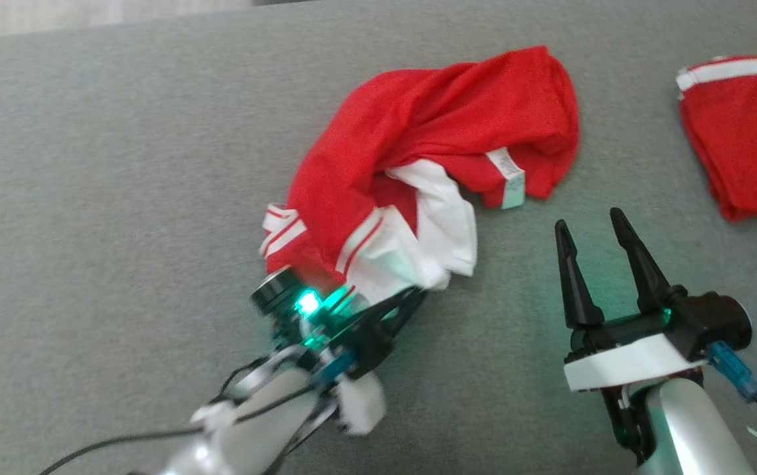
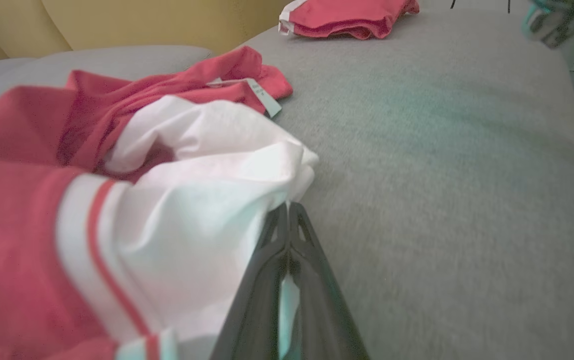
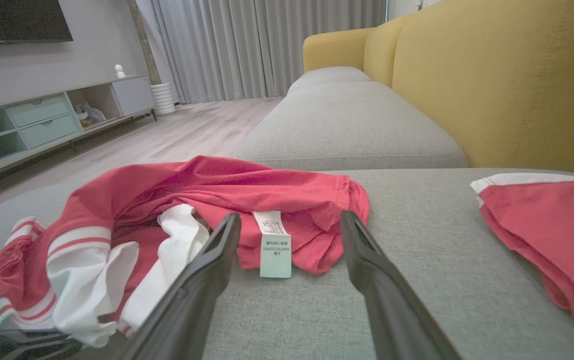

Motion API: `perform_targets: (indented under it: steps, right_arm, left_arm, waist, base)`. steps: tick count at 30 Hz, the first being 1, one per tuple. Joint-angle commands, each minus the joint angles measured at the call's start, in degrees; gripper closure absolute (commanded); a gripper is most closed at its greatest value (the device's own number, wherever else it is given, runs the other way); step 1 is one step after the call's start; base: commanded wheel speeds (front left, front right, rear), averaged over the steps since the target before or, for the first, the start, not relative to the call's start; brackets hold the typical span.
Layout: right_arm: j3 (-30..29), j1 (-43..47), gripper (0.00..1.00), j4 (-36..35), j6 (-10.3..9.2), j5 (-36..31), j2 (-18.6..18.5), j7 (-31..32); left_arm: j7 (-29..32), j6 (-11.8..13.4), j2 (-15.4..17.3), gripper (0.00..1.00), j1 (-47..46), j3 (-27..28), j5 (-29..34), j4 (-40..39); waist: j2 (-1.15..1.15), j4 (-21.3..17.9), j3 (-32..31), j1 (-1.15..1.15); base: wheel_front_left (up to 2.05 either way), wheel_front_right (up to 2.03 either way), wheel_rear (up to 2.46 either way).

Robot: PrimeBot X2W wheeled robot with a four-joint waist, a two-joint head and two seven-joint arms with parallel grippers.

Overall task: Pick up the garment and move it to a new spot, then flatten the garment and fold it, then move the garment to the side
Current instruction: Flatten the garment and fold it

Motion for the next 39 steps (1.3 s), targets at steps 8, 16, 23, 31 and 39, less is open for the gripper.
perform_targets:
  steps: [8,16,23,31,39]
  right_arm:
    - [1.2,0.97,0.0,-1.46,-0.04,-1.0,-0.17,-0.22]
    - [1.42,0.83,0.0,-1.29,-0.04,-1.57,-0.17,-0.22]
    - [-0.61,1.74,0.0,-1.39,-0.04,-2.88,-0.17,-0.22]
    - [-3.22,0.07,0.0,-0.37,-0.04,-4.08,-0.88,-0.22]
    - [-0.83,-10.27,0.0,7.75,-0.04,2.11,-11.24,0.55]
  left_arm:
    - [5.85,-0.05,12.8,1.0,6.59,0.2,-0.31,-16.31]
    - [6.92,1.87,13.93,1.0,8.65,-0.25,-0.38,-24.48]
    - [0.64,9.58,16.54,1.0,7.36,7.89,-0.85,-34.66]
    - [0.85,13.54,23.28,1.0,4.51,21.33,-8.12,-42.18]
    - [3.19,11.07,25.5,1.0,0.27,33.65,-23.67,-38.08]
  waist:
    - [0.0,4.28,-1.61,0.0]
    - [0.0,5.1,-1.4,0.0]
    - [0.0,6.67,-2.86,0.0]
    - [0.0,9.88,-2.37,0.0]
    - [0.0,12.71,2.27,0.0]
  base:
    - [0.0,0.0,0.0]
    - [0.0,0.0,0.0]
    - [0.0,0.0,0.0]
    - [0.0,0.0,0.0]
    - [0.0,0.0,0.0]
